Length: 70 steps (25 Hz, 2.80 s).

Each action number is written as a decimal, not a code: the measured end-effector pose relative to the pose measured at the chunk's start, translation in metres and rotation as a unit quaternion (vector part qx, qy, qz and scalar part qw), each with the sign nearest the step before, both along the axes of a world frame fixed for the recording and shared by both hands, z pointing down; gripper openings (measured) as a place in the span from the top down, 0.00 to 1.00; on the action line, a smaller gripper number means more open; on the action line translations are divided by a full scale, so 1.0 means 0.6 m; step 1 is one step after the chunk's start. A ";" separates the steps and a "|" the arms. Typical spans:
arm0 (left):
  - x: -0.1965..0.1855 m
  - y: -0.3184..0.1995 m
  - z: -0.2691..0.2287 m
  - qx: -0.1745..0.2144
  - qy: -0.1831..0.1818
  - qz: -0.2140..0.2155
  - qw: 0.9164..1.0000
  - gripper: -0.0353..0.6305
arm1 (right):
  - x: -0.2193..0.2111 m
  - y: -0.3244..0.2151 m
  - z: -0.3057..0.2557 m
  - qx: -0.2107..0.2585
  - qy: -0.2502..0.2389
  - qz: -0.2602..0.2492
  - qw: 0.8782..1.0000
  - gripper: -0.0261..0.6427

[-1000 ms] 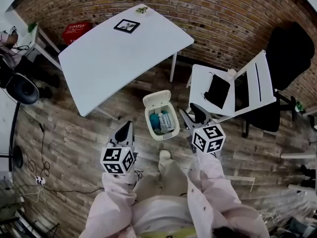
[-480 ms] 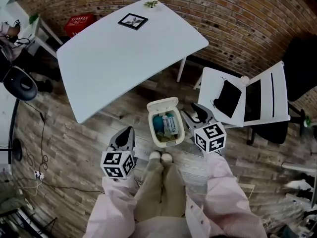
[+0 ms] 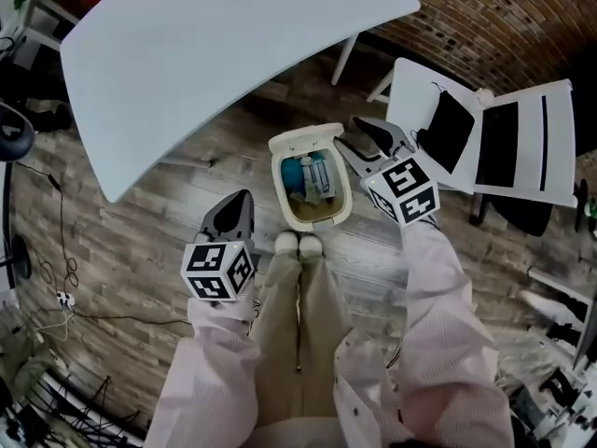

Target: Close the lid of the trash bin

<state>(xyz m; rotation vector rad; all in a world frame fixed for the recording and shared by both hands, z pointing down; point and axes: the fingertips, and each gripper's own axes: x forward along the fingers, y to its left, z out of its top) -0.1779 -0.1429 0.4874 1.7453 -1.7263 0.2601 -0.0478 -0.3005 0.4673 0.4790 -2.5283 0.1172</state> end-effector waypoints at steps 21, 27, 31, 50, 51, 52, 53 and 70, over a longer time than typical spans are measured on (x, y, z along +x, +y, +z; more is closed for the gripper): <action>-0.021 -0.045 0.122 -0.039 0.016 0.010 0.999 0.96 | -0.064 -0.025 0.171 0.041 0.139 -0.149 0.978 0.69; -0.015 -0.041 0.131 -0.044 0.019 0.009 0.999 0.96 | -0.060 -0.014 0.186 0.040 0.156 -0.167 0.973 0.69; -0.013 -0.037 0.129 -0.043 0.020 0.009 0.999 0.96 | -0.056 -0.010 0.186 0.043 0.166 -0.164 0.971 0.69; 0.038 -0.003 0.141 -0.049 0.027 0.019 0.998 0.96 | -0.018 0.047 0.194 0.040 0.164 -0.171 0.971 0.69; 0.041 -0.001 0.142 -0.050 0.028 0.020 0.998 0.96 | -0.015 0.052 0.196 0.039 0.162 -0.172 0.971 0.69; 0.045 0.001 0.143 -0.050 0.028 0.021 0.998 0.96 | -0.013 0.057 0.198 0.038 0.161 -0.172 0.971 0.69; 0.048 0.003 0.145 -0.051 0.029 0.022 0.998 0.96 | -0.010 0.061 0.199 0.037 0.161 -0.172 0.971 0.69; 0.094 0.035 0.169 -0.064 0.037 0.039 0.996 0.96 | 0.041 0.135 0.235 0.013 0.173 -0.172 0.970 0.69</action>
